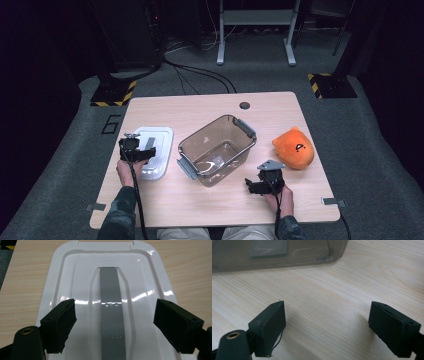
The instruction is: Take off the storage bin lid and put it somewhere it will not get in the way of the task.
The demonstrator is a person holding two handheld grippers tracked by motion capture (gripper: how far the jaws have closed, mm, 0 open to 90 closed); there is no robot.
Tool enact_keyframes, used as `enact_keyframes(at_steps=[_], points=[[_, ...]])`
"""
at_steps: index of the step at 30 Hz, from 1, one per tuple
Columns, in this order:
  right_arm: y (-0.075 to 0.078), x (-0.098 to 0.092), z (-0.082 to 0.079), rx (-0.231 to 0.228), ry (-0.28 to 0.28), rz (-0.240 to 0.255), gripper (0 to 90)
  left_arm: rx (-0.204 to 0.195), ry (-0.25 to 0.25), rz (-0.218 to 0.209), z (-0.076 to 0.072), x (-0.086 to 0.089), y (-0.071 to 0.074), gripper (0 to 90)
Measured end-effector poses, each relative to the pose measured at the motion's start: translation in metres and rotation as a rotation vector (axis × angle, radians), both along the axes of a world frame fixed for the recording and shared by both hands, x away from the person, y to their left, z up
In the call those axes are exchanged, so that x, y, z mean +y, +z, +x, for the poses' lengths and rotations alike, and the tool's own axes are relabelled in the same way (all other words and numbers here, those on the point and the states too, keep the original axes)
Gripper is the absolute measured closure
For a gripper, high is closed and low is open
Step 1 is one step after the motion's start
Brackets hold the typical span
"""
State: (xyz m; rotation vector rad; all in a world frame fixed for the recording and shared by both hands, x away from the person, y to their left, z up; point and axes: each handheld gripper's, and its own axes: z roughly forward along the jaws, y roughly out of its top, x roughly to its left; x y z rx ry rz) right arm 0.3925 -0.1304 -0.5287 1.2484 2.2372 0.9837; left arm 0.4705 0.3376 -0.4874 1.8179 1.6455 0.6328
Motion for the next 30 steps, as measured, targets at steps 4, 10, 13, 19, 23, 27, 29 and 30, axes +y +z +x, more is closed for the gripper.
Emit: enact_keyframes(at_steps=[4,10,13,19,23,27,29,30], points=[[0.0,0.0,0.0,0.0,0.0,0.0,13.6,-0.018,-0.034,-0.011,-0.011,-0.001,0.003,14.3],[0.0,0.0,0.0,0.0,0.001,0.0,13.6,-0.02,-0.079,-0.012,-0.026,-0.003,0.004,10.4],[0.0,0.0,0.0,0.0,0.0,0.0,13.5,-0.026,-0.079,-0.027,-0.034,-0.004,0.004,7.3],[0.0,0.0,0.0,0.0,-0.001,0.0,13.5,-0.041,-0.116,-0.032,-0.052,-0.013,-0.001,4.7],[0.0,0.0,0.0,0.0,-0.001,0.0,13.5,-0.038,-0.16,-0.017,-0.062,-0.024,-0.005,4.4],[0.0,0.0,0.0,0.0,-0.001,0.0,13.5,-0.042,-0.203,-0.005,-0.072,-0.034,-0.006,3.8],[0.0,0.0,0.0,0.001,-0.001,0.0,13.5,-0.042,-0.224,-0.01,-0.076,-0.038,-0.007,3.4],[0.0,0.0,0.0,0.0,0.0,0.0,13.5,-0.035,-0.241,-0.012,-0.079,-0.04,-0.008,3.3]])
